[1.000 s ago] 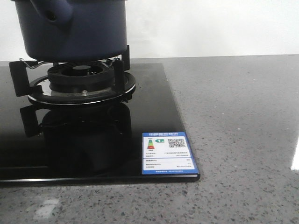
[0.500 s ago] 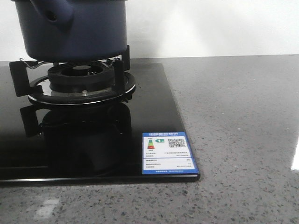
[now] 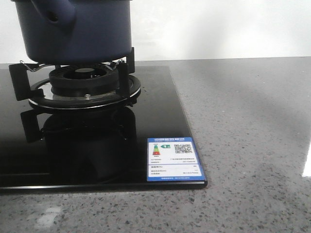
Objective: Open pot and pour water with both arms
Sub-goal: 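Bring the cup upright and set it back on the counter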
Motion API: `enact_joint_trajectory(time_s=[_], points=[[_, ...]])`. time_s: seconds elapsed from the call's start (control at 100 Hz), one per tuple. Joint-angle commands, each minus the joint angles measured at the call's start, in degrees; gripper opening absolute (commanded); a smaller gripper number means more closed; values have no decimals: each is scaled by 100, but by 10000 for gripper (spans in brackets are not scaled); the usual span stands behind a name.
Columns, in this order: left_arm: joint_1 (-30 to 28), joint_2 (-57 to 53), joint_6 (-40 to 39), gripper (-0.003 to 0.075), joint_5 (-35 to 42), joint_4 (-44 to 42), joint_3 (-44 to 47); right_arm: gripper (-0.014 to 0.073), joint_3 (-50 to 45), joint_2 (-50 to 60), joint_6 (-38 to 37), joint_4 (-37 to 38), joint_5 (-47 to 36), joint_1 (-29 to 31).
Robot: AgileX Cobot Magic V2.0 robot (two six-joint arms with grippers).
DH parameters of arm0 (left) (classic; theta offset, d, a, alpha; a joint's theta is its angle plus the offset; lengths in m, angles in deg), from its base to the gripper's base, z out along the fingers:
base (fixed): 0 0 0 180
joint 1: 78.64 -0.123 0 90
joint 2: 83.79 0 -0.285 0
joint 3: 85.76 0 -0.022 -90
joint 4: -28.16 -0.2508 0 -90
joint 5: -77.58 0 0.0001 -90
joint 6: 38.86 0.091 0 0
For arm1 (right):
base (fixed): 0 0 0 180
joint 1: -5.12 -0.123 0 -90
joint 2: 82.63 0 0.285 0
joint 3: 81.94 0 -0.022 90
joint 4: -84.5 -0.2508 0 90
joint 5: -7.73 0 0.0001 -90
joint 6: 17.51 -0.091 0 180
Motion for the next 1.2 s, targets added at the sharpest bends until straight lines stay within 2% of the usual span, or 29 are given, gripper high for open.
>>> enact_joint_trajectory(time_s=[0.0,0.19,0.27,0.42,0.64,0.78,1.03,1.19], points=[[-15,-125,-17,395,574,-2,-213,296,-349,469,-218,186,-1140,564],[-15,-125,-17,395,565,-2,-213,296,-1371,762,-218,186,-3652,1792],[-15,-125,-17,395,565,-2,-213,296,-1626,750,-218,241,-4162,2171],[-15,-125,-17,395,565,-2,-213,296,-2039,584,104,251,-4253,2567],[-15,-115,-17,395,565,-2,-213,296,-2174,46,486,251,-4910,2601],[-15,-115,-17,395,530,-2,-213,296,-2174,-441,1012,224,-5361,2601],[-15,-115,-17,395,492,-2,-213,296,-2174,-1208,2523,-943,-6072,2601],[-15,-115,-17,395,482,-2,-213,296,-2174,-1446,2929,-1182,-6204,2601]])
